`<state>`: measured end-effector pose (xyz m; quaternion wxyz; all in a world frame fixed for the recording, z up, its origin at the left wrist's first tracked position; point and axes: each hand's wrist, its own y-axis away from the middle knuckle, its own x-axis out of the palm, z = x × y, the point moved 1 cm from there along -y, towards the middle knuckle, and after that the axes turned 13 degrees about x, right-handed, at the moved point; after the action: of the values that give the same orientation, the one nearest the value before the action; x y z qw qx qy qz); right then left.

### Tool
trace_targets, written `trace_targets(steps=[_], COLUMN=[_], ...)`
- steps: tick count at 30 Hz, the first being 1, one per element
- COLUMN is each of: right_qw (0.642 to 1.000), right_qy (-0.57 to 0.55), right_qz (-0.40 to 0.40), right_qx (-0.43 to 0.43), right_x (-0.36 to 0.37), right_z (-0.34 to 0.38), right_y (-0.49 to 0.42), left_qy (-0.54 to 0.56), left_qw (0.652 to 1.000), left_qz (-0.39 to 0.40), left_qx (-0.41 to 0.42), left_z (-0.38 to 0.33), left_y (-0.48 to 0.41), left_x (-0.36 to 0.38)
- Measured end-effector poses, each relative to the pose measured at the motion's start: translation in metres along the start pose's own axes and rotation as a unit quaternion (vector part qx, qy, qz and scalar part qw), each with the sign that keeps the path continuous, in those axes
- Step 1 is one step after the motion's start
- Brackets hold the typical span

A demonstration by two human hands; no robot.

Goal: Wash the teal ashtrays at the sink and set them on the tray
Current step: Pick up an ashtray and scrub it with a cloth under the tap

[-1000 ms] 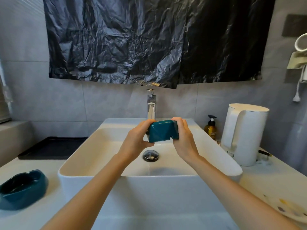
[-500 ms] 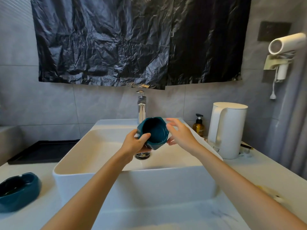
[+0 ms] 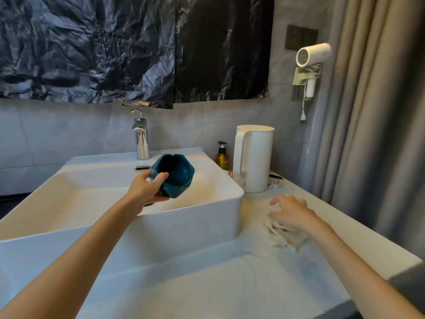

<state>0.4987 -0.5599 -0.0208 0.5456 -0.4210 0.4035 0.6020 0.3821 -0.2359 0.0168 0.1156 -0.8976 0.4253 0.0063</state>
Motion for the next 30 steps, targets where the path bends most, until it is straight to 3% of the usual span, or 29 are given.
trace_targets(steps=[2, 4, 8, 11, 15, 19, 24, 27, 30], right_qw=[0.993, 0.992, 0.998, 0.989, 0.926, 0.864, 0.814, 0.803, 0.815], right_qy=[0.079, 0.082, 0.048, -0.072, -0.244, -0.277, -0.293, -0.286, -0.231], right_qz=[0.076, 0.087, -0.028, -0.128, -0.235, -0.262, -0.27, -0.27, -0.263], right_qx=[0.033, 0.031, -0.002, -0.013, -0.166, -0.329, -0.422, -0.448, -0.462], right_x=[0.016, 0.032, 0.051, 0.042, 0.003, -0.022, -0.029, -0.015, 0.006], right_z=[-0.016, -0.024, -0.028, -0.019, 0.029, 0.103, 0.2, 0.246, 0.275], right_y=[-0.003, -0.004, -0.01, -0.009, 0.015, 0.043, 0.054, 0.045, 0.033], left_qy=[-0.009, -0.01, 0.0, 0.015, 0.012, -0.017, -0.05, -0.052, -0.062], left_qw=[1.0, 1.0, 1.0, 1.0, 1.0, 0.999, 0.992, 0.988, 0.984], left_qz=[0.002, 0.0, -0.015, -0.019, -0.011, -0.011, 0.002, 0.003, 0.012], left_qx=[-0.004, -0.001, 0.001, -0.006, -0.007, 0.043, 0.119, 0.145, 0.164], left_z=[0.003, 0.004, 0.003, 0.002, 0.003, -0.005, -0.015, -0.01, -0.005], left_y=[0.0, 0.0, 0.0, -0.001, -0.011, -0.02, -0.024, -0.024, -0.024], left_x=[-0.003, -0.005, -0.007, -0.01, -0.027, -0.048, -0.065, -0.07, -0.074])
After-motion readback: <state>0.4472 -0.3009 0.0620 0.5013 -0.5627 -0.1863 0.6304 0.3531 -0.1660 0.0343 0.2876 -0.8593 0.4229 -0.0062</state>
